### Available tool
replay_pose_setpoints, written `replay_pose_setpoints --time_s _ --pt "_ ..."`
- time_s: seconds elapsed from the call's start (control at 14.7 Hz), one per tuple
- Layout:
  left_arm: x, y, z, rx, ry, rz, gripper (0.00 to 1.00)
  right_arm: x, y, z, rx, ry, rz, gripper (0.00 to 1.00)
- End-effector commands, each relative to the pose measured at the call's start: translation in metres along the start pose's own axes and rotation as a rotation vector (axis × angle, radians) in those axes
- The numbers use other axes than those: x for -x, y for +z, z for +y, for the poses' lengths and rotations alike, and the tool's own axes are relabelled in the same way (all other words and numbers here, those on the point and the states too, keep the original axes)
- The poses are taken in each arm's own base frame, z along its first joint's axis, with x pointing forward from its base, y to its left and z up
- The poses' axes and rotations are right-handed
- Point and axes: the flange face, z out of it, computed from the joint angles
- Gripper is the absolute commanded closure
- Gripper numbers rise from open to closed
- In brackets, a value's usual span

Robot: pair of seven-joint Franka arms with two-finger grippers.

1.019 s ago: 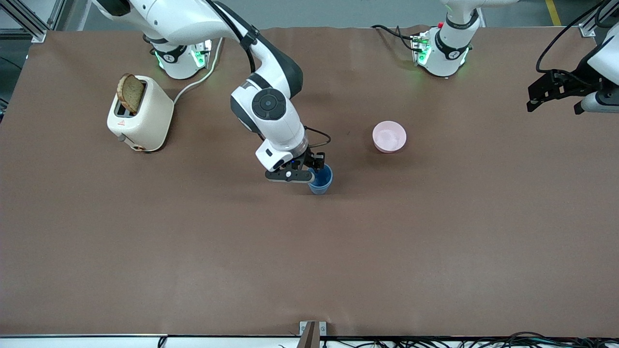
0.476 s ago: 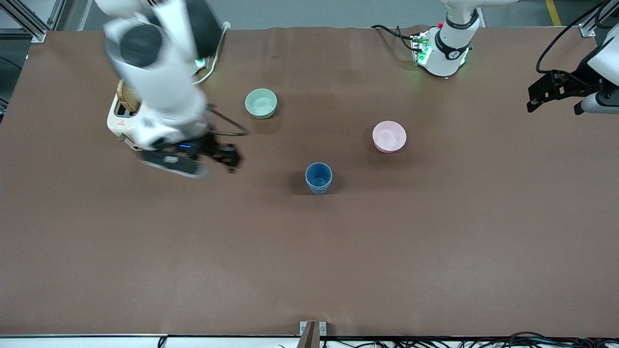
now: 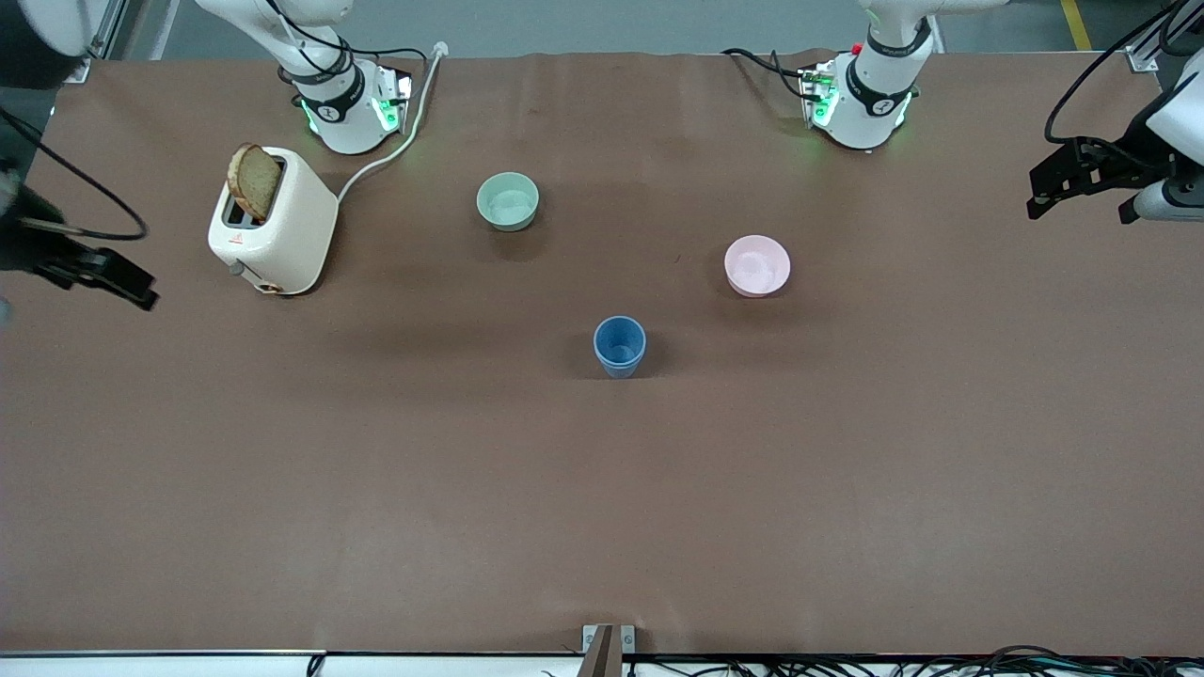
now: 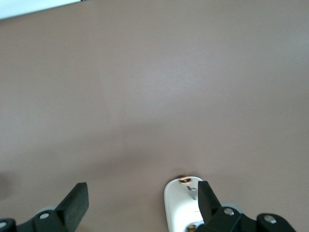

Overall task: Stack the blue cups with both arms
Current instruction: 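Open the right gripper and lift it off the stacked cups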

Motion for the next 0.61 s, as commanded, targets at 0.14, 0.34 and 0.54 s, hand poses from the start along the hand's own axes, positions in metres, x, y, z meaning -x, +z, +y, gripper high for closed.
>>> replay_pose_setpoints --time_s 0.14,0.34,0.54 --pt "-0.0034 -0.0104 -0.0052 -0.024 0.006 0.023 0.0 0.0104 -0.0027 0.0316 -0.031 -0.078 -0.02 0.0" --pt "-0.0034 -0.0104 -0.0045 -0.026 0.009 0.023 0.0 0.0096 -0.0097 0.0309 -0.033 -0.084 -0.007 0.0" --pt "-0.0034 -0.0104 -0.0045 -0.026 0.009 0.023 0.0 0.0092 -0.0109 0.0311 -0.031 -0.091 -0.005 0.0"
